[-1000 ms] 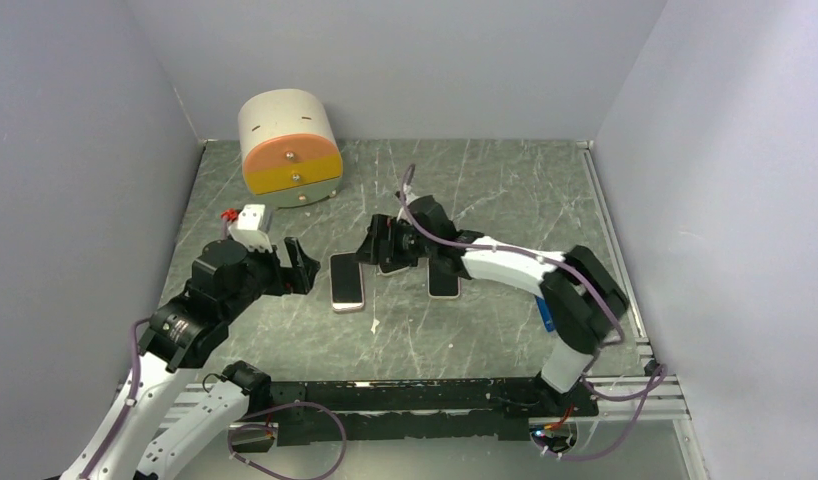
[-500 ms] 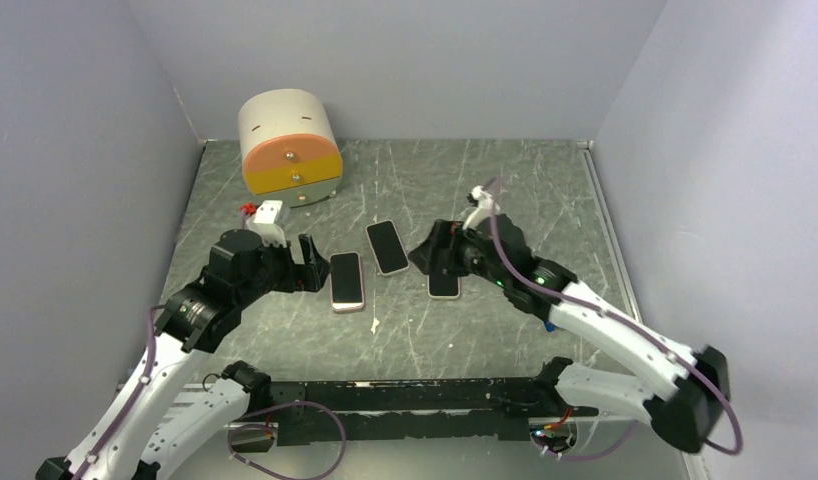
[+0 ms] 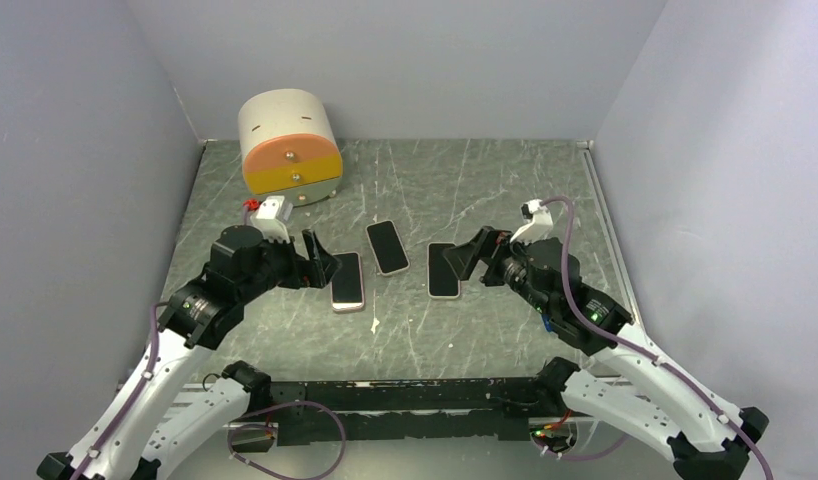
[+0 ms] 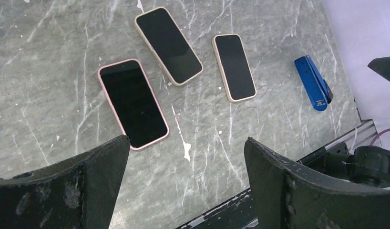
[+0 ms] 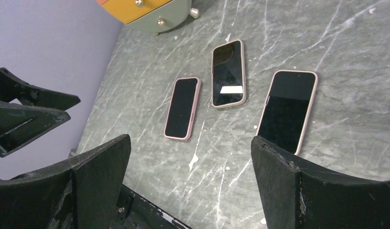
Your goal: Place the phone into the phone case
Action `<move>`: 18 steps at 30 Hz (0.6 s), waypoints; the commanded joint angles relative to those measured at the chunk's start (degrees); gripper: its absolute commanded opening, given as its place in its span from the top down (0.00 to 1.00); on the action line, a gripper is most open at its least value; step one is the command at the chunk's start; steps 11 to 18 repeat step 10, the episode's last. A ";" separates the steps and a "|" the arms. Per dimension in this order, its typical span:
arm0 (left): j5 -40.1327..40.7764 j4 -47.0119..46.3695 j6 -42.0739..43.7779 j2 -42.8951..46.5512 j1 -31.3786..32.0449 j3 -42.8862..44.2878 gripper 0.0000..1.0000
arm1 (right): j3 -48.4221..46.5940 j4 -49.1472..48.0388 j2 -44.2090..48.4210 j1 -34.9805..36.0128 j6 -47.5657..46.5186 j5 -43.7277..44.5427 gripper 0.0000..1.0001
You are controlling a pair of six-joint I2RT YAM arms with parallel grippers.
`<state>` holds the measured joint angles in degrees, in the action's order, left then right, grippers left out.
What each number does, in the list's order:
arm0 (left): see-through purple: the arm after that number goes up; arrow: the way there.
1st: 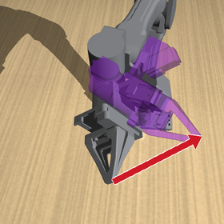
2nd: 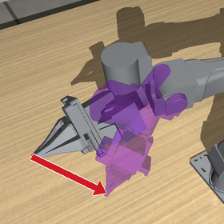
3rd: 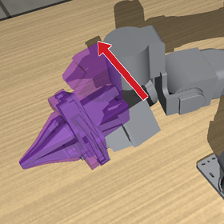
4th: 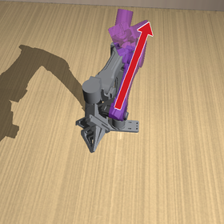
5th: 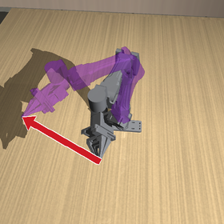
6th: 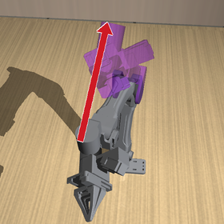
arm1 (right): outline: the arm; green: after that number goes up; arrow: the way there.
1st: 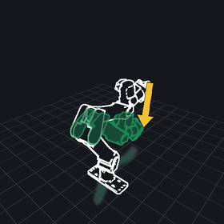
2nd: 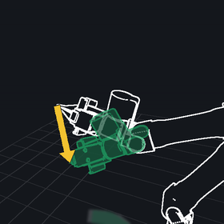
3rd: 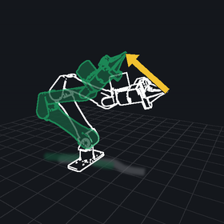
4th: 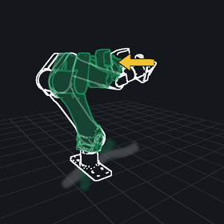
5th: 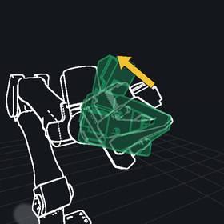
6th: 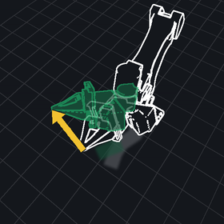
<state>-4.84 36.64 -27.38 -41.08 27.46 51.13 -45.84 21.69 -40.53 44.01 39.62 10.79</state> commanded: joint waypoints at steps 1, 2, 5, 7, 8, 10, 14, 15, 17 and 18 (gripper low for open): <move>-1.54 -3.32 -1.57 0.88 0.05 1.66 0.06 | -3.01 1.39 1.49 -0.03 -0.13 3.21 0.01; -1.57 -3.53 -1.56 0.87 -0.01 1.33 0.06 | -3.43 1.99 1.69 -0.02 -0.16 3.96 0.01; -0.15 -3.07 -1.82 0.28 0.05 0.89 0.06 | -2.54 1.20 3.33 -0.03 -0.49 6.46 0.01; -0.72 -2.98 -1.57 -0.22 0.02 0.94 0.06 | -2.01 0.31 4.54 -0.13 -0.95 6.81 0.01; -0.94 -2.91 -1.54 -0.37 -0.02 1.05 0.06 | -1.97 0.14 4.84 -0.15 -1.03 6.64 0.01; -0.89 -2.50 -1.62 -0.66 -0.02 1.35 0.06 | -2.14 -0.07 4.90 -0.08 -1.54 6.43 0.01; -0.89 -2.50 -1.62 -0.66 -0.02 1.35 0.06 | -2.14 -0.07 4.90 -0.08 -1.54 6.43 0.01; -0.89 -2.50 -1.62 -0.66 -0.02 1.35 0.06 | -2.14 -0.07 4.90 -0.08 -1.54 6.43 0.01; -0.89 -2.50 -1.62 -0.66 -0.02 1.35 0.06 | -2.14 -0.07 4.90 -0.08 -1.54 6.43 0.01; -0.89 -2.50 -1.62 -0.66 -0.02 1.35 0.06 | -2.14 -0.07 4.90 -0.08 -1.54 6.43 0.01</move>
